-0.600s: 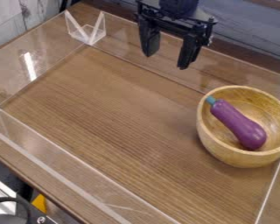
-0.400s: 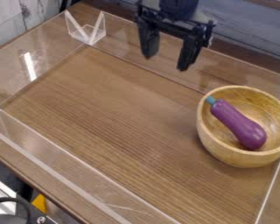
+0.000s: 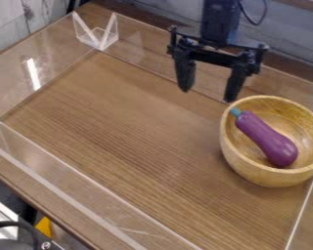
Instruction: Remove the purple eggplant from inside the brown bowl and put it on the table
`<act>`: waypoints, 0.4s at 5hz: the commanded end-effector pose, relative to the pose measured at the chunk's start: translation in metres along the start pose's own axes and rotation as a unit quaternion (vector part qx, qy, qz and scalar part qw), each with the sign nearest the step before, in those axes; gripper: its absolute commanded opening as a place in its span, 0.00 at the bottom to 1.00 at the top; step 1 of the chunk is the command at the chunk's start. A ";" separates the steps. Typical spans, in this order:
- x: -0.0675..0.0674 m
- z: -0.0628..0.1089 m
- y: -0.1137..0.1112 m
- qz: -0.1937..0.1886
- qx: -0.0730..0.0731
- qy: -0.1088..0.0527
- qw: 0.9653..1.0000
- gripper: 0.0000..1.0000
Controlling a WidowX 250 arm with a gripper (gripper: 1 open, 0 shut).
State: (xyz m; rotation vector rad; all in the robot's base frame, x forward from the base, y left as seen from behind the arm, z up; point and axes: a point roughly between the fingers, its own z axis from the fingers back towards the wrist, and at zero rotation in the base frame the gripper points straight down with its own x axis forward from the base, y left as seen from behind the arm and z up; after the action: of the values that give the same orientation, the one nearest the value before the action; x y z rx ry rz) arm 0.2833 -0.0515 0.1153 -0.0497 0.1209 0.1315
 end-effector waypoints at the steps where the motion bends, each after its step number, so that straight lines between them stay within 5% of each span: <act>1: -0.003 0.010 -0.022 0.032 -0.026 -0.027 0.999 1.00; 2: -0.008 0.005 -0.042 0.054 -0.041 -0.030 0.997 1.00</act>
State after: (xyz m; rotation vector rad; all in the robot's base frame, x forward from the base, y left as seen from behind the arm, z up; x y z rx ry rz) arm 0.2781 -0.0923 0.1087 -0.0987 0.1064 0.2457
